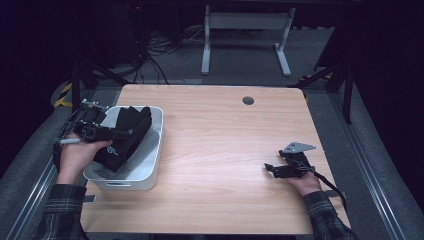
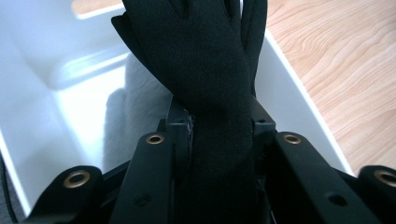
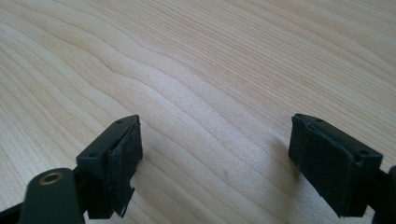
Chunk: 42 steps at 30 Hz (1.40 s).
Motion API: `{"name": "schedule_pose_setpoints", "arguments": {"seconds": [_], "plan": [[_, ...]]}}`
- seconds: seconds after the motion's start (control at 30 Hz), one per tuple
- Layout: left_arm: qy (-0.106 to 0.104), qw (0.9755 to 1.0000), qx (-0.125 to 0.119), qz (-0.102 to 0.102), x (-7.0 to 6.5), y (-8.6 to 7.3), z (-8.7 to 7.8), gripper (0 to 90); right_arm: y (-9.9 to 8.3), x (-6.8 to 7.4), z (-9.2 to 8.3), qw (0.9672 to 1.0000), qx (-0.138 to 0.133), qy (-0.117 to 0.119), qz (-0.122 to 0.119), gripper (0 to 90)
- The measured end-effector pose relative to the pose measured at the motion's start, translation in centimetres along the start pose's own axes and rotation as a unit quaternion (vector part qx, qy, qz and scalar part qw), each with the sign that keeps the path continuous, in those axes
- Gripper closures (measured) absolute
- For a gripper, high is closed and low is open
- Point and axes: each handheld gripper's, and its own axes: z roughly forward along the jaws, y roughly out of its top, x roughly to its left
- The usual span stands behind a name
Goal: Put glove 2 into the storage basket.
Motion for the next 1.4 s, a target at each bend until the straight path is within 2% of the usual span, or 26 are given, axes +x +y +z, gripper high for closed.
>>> {"name": "schedule_pose_setpoints", "arguments": {"seconds": [0.03, 0.2, 0.3, 0.4, 0.43, 0.57, 0.67, 0.77, 0.83, 0.87, 1.0, 1.07, 1.17, 1.23, 1.3, 1.4], "plan": [[0.000, 1.0000, 0.000, 0.000, 0.0, 0.0, 0.0, 70.5, 0.0, 0.0, 0.0, 1.0000, 0.000, 0.000, 0.000, 17.9], [-0.015, 0.9998, 0.008, -0.014, 1.6, -0.8, 1.2, 70.1, 0.0, 0.0, 0.0, 1.0000, 0.000, 0.000, 0.000, 18.0], [-0.023, 0.9996, 0.015, -0.009, 2.1, -1.1, 2.0, 69.2, 0.0, 0.0, 0.0, 1.0000, 0.000, 0.000, 0.000, 18.0], [-0.020, 0.9995, 0.023, -0.006, 2.3, -1.3, 2.5, 65.9, 0.0, 0.0, 0.0, 1.0000, 0.000, 0.000, 0.000, 18.0], [-0.013, 0.9996, 0.026, -0.001, 2.4, -1.4, 2.8, 65.9, 0.0, 0.0, 0.0, 1.0000, 0.000, 0.000, 0.000, 18.0], [0.008, 0.9996, 0.028, -0.002, 2.9, -1.6, 3.4, 49.0, 0.0, 0.0, 0.0, 1.0000, 0.000, 0.000, 0.000, 18.0], [0.025, 0.9994, 0.022, 0.004, 2.8, -1.7, 3.3, 37.8, 0.0, 0.0, 0.0, 1.0000, 0.000, -0.001, 0.000, 18.0], [0.033, 0.9992, 0.020, 0.012, 2.8, -1.7, 3.3, 26.2, 0.0, 0.0, 0.0, 1.0000, 0.000, -0.001, 0.000, 18.0], [0.051, 0.9983, 0.021, 0.020, 2.6, -1.7, 3.0, 20.2, 0.0, 0.0, 0.0, 1.0000, 0.000, 0.000, 0.000, 18.0], [0.051, 0.9983, 0.021, 0.020, 2.6, -1.7, 3.0, 17.3, 0.0, 0.0, 0.0, 1.0000, 0.000, 0.000, 0.000, 18.0], [0.067, 0.9973, 0.012, 0.027, 2.5, -1.6, 2.1, 15.6, 0.0, 0.0, 0.0, 1.0000, 0.000, 0.000, 0.000, 18.0], [0.067, 0.9973, -0.002, 0.029, 2.3, -1.4, 1.4, 15.5, 0.0, 0.0, 0.0, 1.0000, 0.000, -0.001, 0.000, 18.0], [0.047, 0.9978, -0.042, 0.023, 1.9, -1.2, 0.5, 15.6, 0.0, 0.0, 0.0, 1.0000, 0.000, 0.000, 0.000, 18.0], [0.053, 0.9968, -0.054, 0.027, 1.2, -1.0, 0.2, 15.6, 0.0, 0.0, 0.0, 1.0000, 0.000, -0.001, 0.000, 18.0], [0.050, 0.9967, -0.057, 0.029, 0.9, -1.0, 0.2, 15.5, 0.0, 0.0, 0.0, 1.0000, 0.000, -0.001, 0.000, 18.0], [0.052, 0.9957, -0.064, 0.042, -0.5, -0.8, 0.0, 15.5, 0.0, 0.0, 0.0, 1.0000, 0.000, 0.000, 0.000, 18.0]]}}
